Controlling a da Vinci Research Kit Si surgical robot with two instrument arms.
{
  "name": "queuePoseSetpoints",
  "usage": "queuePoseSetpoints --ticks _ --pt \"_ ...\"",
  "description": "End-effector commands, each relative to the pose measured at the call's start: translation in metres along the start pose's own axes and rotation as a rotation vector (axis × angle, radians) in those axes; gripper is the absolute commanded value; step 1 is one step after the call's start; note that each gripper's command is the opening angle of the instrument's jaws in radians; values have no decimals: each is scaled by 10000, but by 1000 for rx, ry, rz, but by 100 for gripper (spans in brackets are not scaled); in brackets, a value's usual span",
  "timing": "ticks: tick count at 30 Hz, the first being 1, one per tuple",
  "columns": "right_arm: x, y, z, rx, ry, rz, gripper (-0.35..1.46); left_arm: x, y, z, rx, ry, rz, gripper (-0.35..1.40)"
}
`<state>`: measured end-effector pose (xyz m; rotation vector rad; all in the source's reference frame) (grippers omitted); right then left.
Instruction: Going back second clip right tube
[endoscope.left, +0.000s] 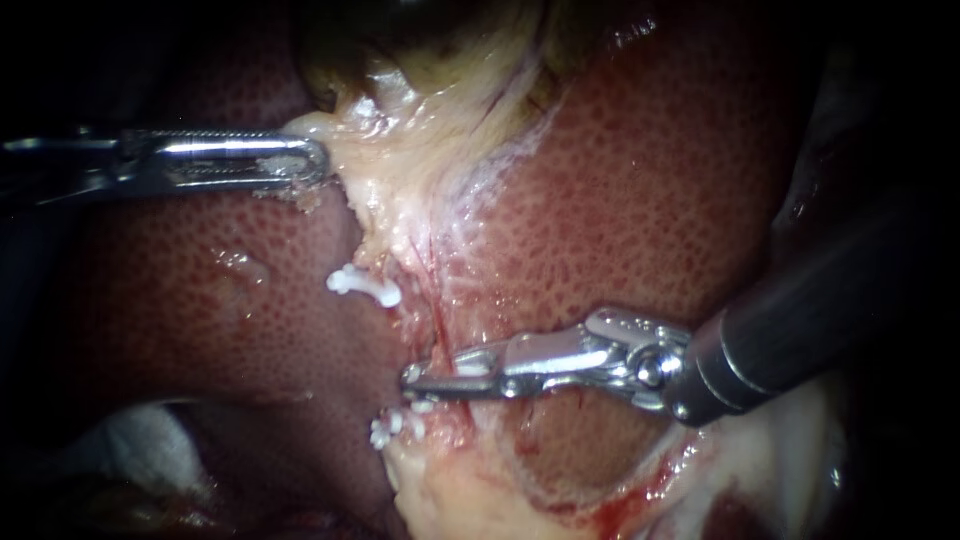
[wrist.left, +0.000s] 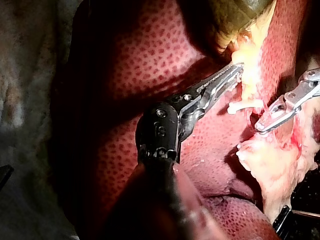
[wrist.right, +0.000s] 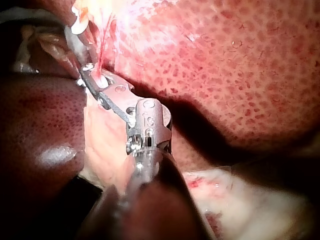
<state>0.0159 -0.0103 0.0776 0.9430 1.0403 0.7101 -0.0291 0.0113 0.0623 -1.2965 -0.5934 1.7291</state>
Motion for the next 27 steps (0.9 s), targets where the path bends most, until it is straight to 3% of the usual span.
queuePoseSetpoints --ticks 1,10,11,13,16,21,27 --pt "0 1 -1 -4 -5 0 -35 0 0 0 1 0 1 -35" --pt "0 1 -1 -2 -9 0 -35 -1 0 0 1 0 1 -35" --pt "0 1 0 -4 -11 6 -22 -1 0 0 1 0 1 -35" --pt "1 1 2 -2 -12 -112 19 -1 0 0 1 0 1 -35" --pt "5 3 7 -8 -7 -164 43 -1 0 0 1 0 1 -35" --pt "8 8 8 -76 21 -214 49 -1 0 0 1 0 1 -35" --pt "15 12 -3 -89 25 -236 49 -2 0 0 1 0 1 -35"
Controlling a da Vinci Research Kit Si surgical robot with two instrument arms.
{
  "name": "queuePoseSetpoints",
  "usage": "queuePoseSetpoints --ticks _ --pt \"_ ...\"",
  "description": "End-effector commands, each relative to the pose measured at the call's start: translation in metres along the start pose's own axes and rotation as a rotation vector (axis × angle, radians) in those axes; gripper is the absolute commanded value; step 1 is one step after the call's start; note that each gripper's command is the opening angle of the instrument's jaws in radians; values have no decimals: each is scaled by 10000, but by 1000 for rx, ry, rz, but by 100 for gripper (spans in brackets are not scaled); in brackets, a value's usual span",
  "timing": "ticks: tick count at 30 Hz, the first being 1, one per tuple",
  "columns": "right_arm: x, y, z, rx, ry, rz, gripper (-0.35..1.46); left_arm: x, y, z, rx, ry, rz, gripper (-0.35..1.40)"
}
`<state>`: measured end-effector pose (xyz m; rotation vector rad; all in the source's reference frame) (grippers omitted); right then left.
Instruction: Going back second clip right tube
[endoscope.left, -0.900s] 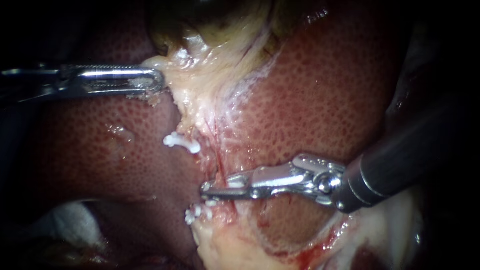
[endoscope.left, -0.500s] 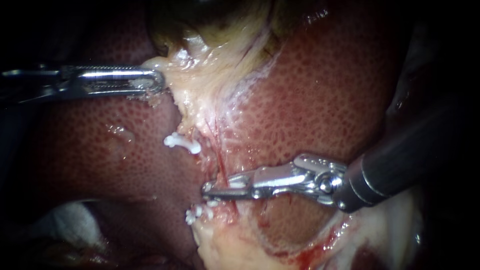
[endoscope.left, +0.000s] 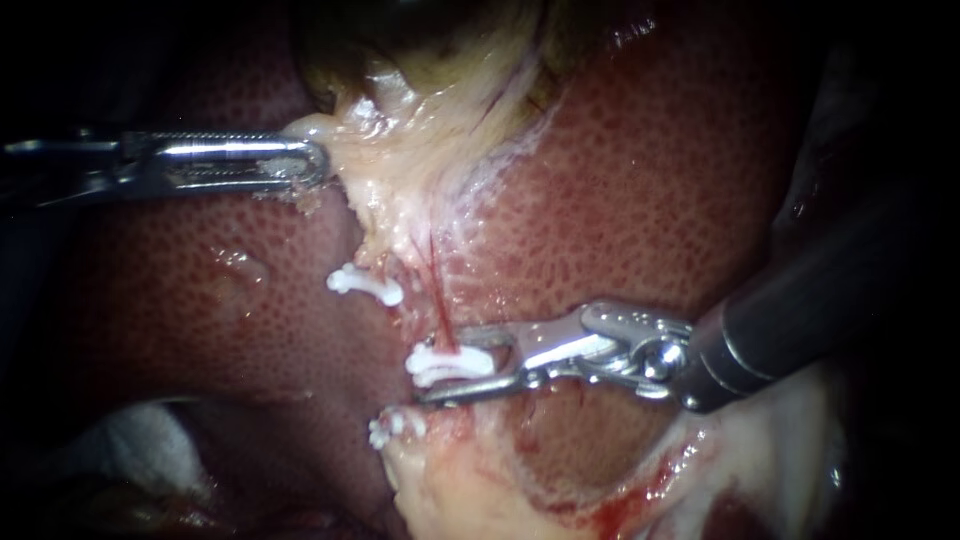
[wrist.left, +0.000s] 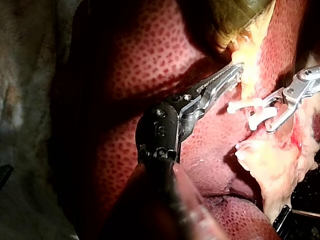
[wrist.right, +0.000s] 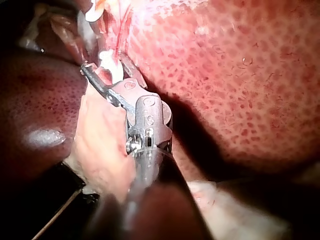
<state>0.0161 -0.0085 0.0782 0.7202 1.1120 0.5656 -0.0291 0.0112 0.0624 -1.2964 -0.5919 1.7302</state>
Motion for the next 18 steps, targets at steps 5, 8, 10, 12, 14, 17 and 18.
queuePoseSetpoints --ticks 5,8,10,12,14,17,18 --pt "8 -5 -19 4 -1 -9 49 -1 0 -1 0 0 0 -35" --pt "11 -10 -37 12 -4 -34 49 -1 0 -2 -1 0 1 -35" --pt "14 -14 -51 18 -6 -49 49 -1 0 -2 -1 0 1 -35" --pt "19 -18 -70 26 -9 -73 49 -1 0 -2 -1 0 1 -35" --pt "27 -23 -89 33 -11 -96 49 -1 0 -2 -1 0 1 -35" --pt "40 -31 -113 40 -13 -115 49 -2 0 -2 -1 0 1 -35" --pt "44 -34 -120 43 -13 -123 49 -2 0 -2 -1 0 1 -35"
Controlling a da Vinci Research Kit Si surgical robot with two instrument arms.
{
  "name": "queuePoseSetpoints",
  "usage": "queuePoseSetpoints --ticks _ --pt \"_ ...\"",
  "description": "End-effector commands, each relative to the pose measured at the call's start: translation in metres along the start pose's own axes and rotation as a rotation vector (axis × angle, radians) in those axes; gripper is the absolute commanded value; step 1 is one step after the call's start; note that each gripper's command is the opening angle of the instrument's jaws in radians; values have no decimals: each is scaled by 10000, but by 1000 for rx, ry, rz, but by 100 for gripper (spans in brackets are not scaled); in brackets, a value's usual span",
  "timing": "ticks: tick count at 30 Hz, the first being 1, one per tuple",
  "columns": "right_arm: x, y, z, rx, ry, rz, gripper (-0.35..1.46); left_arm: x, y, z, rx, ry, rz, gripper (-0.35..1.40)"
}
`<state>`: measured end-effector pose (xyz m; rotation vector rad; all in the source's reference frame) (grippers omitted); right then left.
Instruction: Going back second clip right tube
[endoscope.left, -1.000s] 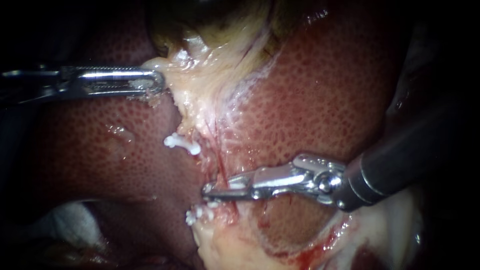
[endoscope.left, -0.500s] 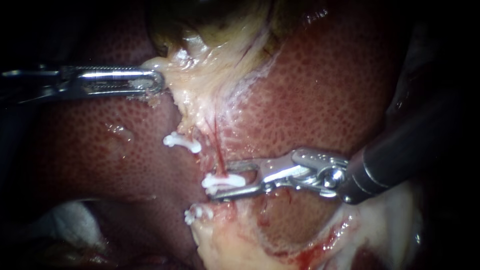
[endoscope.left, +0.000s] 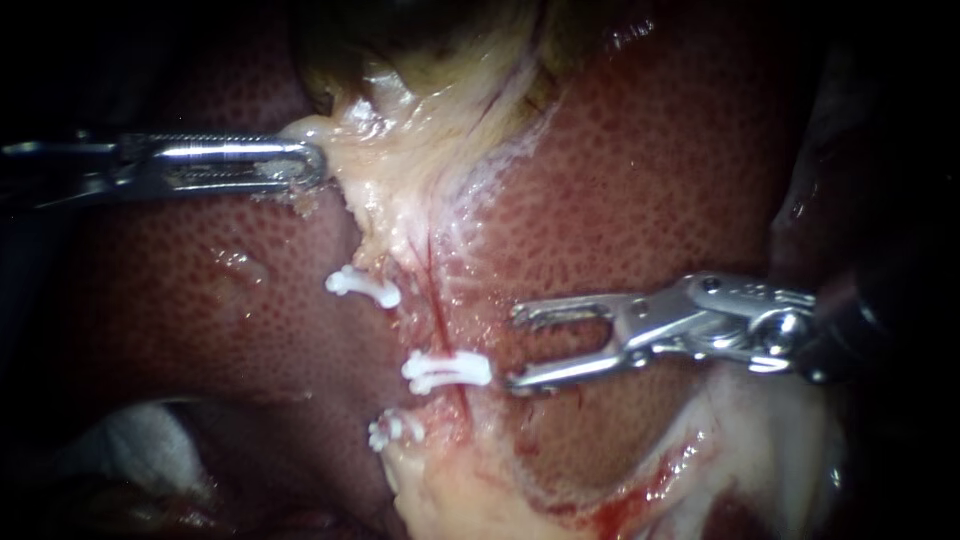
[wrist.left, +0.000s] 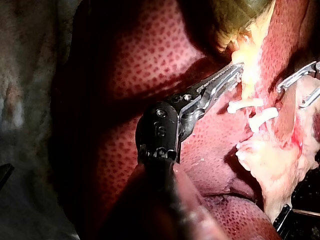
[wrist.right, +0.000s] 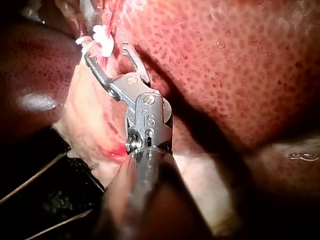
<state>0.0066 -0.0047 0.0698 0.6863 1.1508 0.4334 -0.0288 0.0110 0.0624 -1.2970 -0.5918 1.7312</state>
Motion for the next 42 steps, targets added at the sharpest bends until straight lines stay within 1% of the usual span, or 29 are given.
queuePoseSetpoints --ticks 1,4,6,9,11,14,17,21,24,27,30,33,42 --pt "6 -3 -9 4 -1 -14 49 0 0 0 0 0 0 -35" --pt "23 -11 -25 11 -2 -38 49 -1 0 0 0 0 0 -35" --pt "34 -16 -33 3 -1 -48 49 -1 0 1 0 0 0 -35" --pt "45 -19 -39 -11 0 -64 49 -4 0 3 2 1 2 -35" --pt "49 -20 -41 -13 0 -72 49 -10 1 7 9 4 6 -35" --pt "49 -19 -42 -14 0 -71 49 -22 1 17 6 -4 13 -35" --pt "48 -17 -42 -15 -1 -77 49 -37 1 32 2 -21 29 -35" --pt "48 -17 -42 -16 -1 -83 49 -51 0 54 -5 -42 26 -35" --pt "48 -17 -42 -15 -1 -83 49 -57 -1 71 -13 -55 25 -35" --pt "49 -17 -43 -15 -2 -88 49 -61 -3 87 -19 -61 29 -35" --pt "49 -17 -45 -15 -2 -88 49 -63 -3 98 -24 -66 26 -35" --pt "50 -16 -46 -15 -2 -87 49 -65 -4 102 -28 -67 28 -35" --pt "50 -16 -48 -14 -2 -92 49 -65 -4 103 -28 -68 29 -35"
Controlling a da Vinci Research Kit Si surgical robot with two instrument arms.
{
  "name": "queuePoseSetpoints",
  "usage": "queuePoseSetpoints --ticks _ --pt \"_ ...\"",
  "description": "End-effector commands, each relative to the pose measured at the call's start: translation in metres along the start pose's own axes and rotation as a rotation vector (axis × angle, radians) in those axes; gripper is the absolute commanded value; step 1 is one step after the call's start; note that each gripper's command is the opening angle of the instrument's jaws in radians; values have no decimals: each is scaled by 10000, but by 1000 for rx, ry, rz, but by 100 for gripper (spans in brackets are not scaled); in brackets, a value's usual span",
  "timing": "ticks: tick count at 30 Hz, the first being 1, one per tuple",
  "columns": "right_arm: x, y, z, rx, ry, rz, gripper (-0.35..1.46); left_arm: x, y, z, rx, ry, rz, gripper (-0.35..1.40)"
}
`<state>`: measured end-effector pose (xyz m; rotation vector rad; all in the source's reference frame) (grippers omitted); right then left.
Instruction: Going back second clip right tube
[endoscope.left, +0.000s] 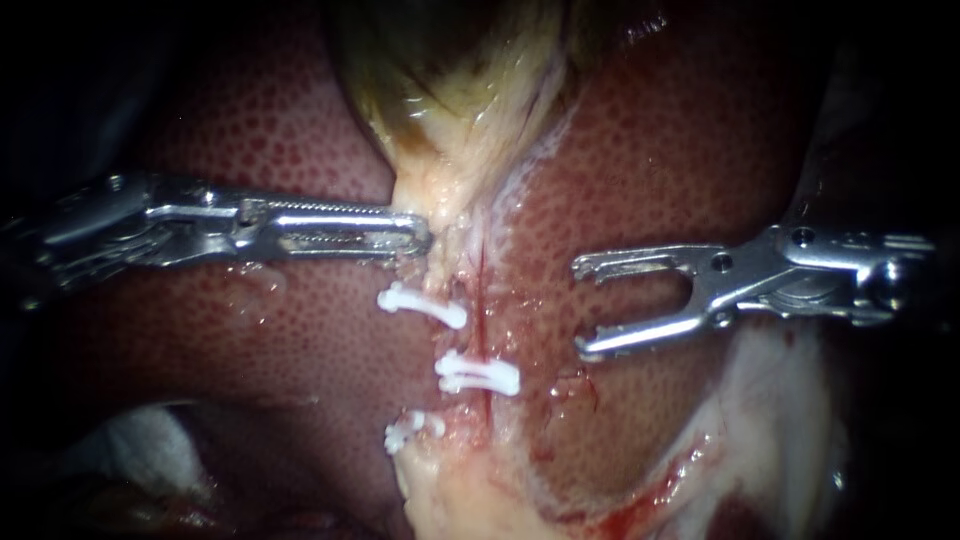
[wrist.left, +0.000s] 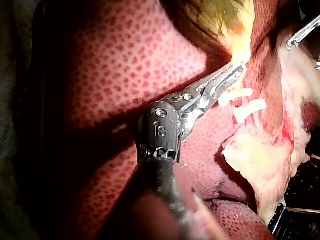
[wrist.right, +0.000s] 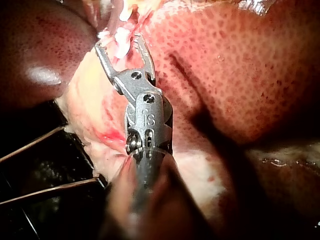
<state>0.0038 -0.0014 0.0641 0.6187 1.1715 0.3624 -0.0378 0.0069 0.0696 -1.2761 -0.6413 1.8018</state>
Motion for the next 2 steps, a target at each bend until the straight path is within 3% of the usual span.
queuePoseSetpoints --ticks 1,2 --pt "0 0 0 0 0 0 49 0 0 -1 -1 0 0 -35" --pt "0 0 0 0 0 0 49 1 0 -2 -2 -1 0 -35"
